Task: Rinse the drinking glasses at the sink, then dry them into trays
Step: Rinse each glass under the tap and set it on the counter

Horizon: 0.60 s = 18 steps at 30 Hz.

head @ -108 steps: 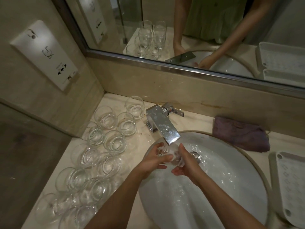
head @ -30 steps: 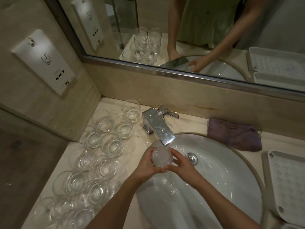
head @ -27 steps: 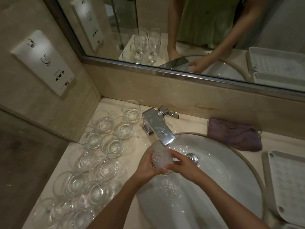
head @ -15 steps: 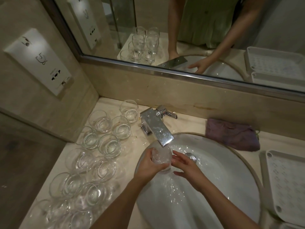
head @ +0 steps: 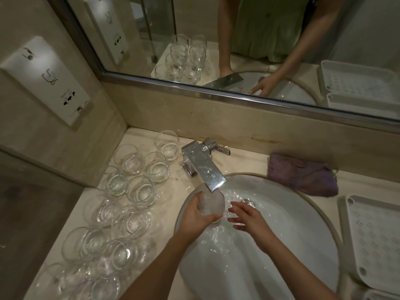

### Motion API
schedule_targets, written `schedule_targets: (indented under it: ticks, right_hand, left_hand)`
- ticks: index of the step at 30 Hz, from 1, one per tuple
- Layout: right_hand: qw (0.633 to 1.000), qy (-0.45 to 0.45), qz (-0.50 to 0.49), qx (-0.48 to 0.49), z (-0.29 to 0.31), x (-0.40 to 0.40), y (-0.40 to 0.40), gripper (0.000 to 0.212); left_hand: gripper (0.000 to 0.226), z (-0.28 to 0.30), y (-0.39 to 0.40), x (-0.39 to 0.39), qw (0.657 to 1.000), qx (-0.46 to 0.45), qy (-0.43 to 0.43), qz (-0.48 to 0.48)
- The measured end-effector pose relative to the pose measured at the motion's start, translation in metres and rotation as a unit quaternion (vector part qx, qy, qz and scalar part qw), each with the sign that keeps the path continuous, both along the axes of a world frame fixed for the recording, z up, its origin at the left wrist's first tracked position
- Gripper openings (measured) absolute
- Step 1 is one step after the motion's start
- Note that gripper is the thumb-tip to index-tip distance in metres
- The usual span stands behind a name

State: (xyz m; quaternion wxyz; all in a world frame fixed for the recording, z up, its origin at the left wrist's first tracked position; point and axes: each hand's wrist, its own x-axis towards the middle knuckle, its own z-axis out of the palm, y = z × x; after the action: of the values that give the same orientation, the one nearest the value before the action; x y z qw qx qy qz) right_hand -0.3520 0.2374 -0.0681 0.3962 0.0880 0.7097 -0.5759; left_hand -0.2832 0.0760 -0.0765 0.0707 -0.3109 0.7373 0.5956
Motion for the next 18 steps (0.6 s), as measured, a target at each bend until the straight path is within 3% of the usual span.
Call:
schedule_targets:
  ticks: [9,12,18]
  right_hand:
    - [1.000,0.008,0.003,0.001,0.004,0.005,-0.002,0.020]
    - [1.000,0.011,0.013,0.005,0.006,0.004,-0.002,0.022]
    - [0.999,0.022,0.044,0.006,0.017,0.008,-0.007,0.021]
  left_hand:
    - [0.077,-0.005,0.003,0.015,1.000,-0.020,-0.010,-0.003]
    - [0.082,-0.002,0.003,0.018,0.999,-0.017,0.002,0.039]
    - [0.093,0.013,-0.002,0.015,0.997,-0.073,0.007,-0.029]
